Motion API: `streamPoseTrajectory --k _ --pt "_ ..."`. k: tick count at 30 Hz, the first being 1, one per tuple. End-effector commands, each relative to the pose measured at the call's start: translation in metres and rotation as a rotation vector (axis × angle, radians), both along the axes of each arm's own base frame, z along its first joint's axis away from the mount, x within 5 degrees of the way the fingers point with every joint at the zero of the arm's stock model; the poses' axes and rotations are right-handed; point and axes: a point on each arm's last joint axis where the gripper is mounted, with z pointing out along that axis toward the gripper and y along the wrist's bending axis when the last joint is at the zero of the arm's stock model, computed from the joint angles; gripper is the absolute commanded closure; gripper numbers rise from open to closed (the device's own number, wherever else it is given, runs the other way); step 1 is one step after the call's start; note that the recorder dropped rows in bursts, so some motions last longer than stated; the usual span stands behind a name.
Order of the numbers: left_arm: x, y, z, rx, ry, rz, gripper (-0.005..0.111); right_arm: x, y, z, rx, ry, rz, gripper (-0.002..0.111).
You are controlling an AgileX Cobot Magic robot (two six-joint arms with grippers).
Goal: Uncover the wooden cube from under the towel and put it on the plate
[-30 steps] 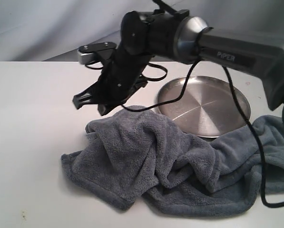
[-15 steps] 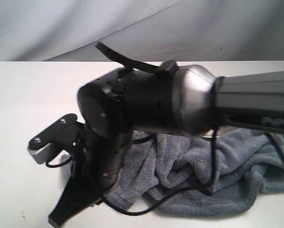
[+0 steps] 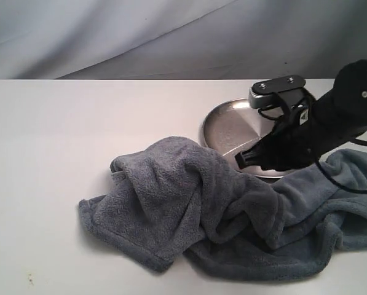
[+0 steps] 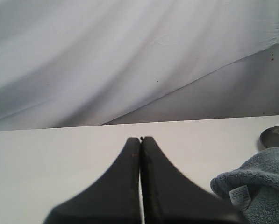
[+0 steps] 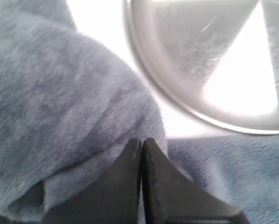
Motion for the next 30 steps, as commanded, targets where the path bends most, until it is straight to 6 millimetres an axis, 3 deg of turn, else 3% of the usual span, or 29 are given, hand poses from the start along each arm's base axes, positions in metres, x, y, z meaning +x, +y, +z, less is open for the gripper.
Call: streamPoseTrajectory --k 1,4,8,18,21,28,30 --pt "0.000 0.000 0.000 -0.006 -0.010 0.003 0.107 0.024 -0.007 0.015 0.028 -0.080 -0.049 0.108" --pt "0.000 0.000 0.000 -0.006 -0.010 0.003 0.107 0.045 0.008 0.024 0.078 -0.076 -0.064 0.108" --pt "0.000 0.000 0.000 -0.006 -0.010 0.003 0.107 0.056 0.024 0.028 0.157 -0.060 -0.034 0.108" --pt "0.000 0.000 0.000 -0.006 -0.010 0.003 0.107 0.052 0.084 0.031 0.216 -0.076 0.148 0.108" --pt "0.000 0.000 0.000 -0.006 -0.010 0.003 0.107 0.037 0.112 0.022 0.187 -0.027 0.245 0.108" --pt "0.000 0.000 0.000 -0.006 -0.010 0.003 0.107 0.025 0.115 0.020 0.116 0.003 0.314 0.107" --pt "0.000 0.000 0.000 -0.006 -0.010 0.003 0.107 0.028 0.112 0.019 0.060 -0.034 0.345 0.095"
